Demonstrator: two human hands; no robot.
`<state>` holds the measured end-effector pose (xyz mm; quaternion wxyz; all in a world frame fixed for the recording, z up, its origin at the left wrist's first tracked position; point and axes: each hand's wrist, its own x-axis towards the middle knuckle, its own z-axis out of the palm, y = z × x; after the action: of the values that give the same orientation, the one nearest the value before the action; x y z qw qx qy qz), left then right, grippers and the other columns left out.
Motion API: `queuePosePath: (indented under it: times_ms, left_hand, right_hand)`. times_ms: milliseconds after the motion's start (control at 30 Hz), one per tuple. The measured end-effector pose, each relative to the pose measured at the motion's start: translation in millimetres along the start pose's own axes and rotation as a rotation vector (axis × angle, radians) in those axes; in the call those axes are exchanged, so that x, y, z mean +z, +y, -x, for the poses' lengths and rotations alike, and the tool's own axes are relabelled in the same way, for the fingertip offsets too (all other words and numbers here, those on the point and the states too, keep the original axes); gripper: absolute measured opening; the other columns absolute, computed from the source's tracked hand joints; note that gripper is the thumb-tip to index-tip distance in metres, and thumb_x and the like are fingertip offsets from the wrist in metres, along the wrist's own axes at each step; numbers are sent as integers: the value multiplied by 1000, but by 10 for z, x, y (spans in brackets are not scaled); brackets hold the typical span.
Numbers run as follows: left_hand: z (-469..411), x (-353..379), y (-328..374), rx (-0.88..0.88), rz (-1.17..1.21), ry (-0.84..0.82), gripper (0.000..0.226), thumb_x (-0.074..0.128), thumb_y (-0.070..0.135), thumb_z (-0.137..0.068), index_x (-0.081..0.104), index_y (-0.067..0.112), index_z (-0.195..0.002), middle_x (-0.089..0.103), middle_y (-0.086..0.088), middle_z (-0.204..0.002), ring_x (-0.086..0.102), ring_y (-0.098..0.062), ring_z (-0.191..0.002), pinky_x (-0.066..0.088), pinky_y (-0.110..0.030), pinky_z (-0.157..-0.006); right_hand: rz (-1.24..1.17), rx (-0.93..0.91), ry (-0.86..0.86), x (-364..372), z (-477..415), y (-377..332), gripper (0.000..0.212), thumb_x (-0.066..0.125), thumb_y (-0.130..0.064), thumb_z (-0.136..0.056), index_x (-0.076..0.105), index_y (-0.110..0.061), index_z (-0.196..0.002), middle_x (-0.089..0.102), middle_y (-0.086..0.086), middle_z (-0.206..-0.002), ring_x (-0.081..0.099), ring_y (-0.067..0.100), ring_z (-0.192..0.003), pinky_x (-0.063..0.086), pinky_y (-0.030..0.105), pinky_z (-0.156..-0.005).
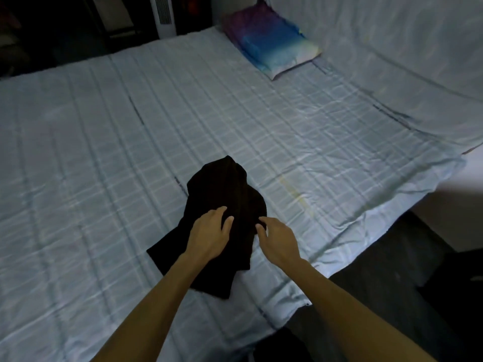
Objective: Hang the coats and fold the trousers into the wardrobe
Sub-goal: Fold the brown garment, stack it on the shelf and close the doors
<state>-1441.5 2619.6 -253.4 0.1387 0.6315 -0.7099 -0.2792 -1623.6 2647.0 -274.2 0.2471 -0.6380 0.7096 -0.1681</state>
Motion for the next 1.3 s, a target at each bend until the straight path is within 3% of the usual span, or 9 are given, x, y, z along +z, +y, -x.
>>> queuePosePath:
  times_ms: [333,400,533,633,700,867,1067,1200,1300]
  left_hand:
    - [-823,1141,-81,20,-50,-253,43,41,27,-100,46,4,-135,53,-14,-134,51,-24,-119,36,-32,-103]
    - [-957,1370,-134,40,-66,-306,44,41,25,-100,43,3,-138,50,-14,-138,47,-24,-126,30,-30,-108]
    - [-1182,1831,-345,75,-264,-361,48,45,28,-95,43,8,-139,49,-10,-139,40,-24,-133,25,-36,-112]
    - [-1295,2046,-493,67,-423,-346,56,66,37,-78,58,11,-127,60,-9,-127,48,-24,-127,37,-37,-104]
    - [-1332,2139,-580,58,-449,-306,61,69,39,-72,59,11,-125,60,-9,-127,48,-24,-128,33,-35,-104]
    - [-1316,2239,-713,79,-477,-199,60,66,35,-76,55,12,-130,55,-11,-132,43,-24,-132,21,-34,-104]
    - [-1304,2076,-718,29,-440,-177,57,60,35,-79,53,11,-130,55,-11,-131,42,-25,-132,21,-35,-105]
    - [-1221,1814,-773,25,-459,-158,57,53,39,-82,51,10,-131,54,-10,-133,41,-25,-131,22,-40,-109]
    - [-1130,1536,-719,-7,-388,-83,62,33,45,-87,47,9,-135,52,-10,-136,41,-25,-132,30,-44,-108]
  right_hand:
    - [94,90,-240,825,-813,895,39,53,-23,-93,56,-4,-126,63,16,-119,60,30,-106,46,40,-93]
    - [140,94,-287,1025,-941,1099,45,55,-23,-91,51,-4,-132,56,20,-128,55,33,-114,44,45,-97]
    - [338,37,-402,1426,-1188,1354,67,60,-30,-89,30,-11,-146,25,21,-152,30,37,-137,32,47,-108]
    - [454,2,-446,1697,-1351,1435,86,77,-30,-73,33,-14,-146,27,20,-152,27,43,-138,33,53,-105]
    - [487,-5,-451,1811,-1438,1501,89,80,-27,-68,36,-14,-144,30,20,-151,25,45,-137,31,56,-106]
    - [476,-101,-304,1827,-1526,1599,62,75,-8,-71,56,-14,-130,52,16,-136,45,44,-125,46,49,-90]
    - [515,-137,-313,1606,-1573,1421,29,72,-5,-68,69,-12,-96,67,12,-105,60,35,-100,46,43,-82]
    - [369,-90,-294,1415,-1524,1099,22,59,-4,-73,61,-10,-95,60,13,-91,59,30,-81,45,38,-66]
    - [199,-66,-243,1184,-1413,748,26,51,-8,-86,57,-7,-110,56,12,-109,58,27,-87,48,34,-64]
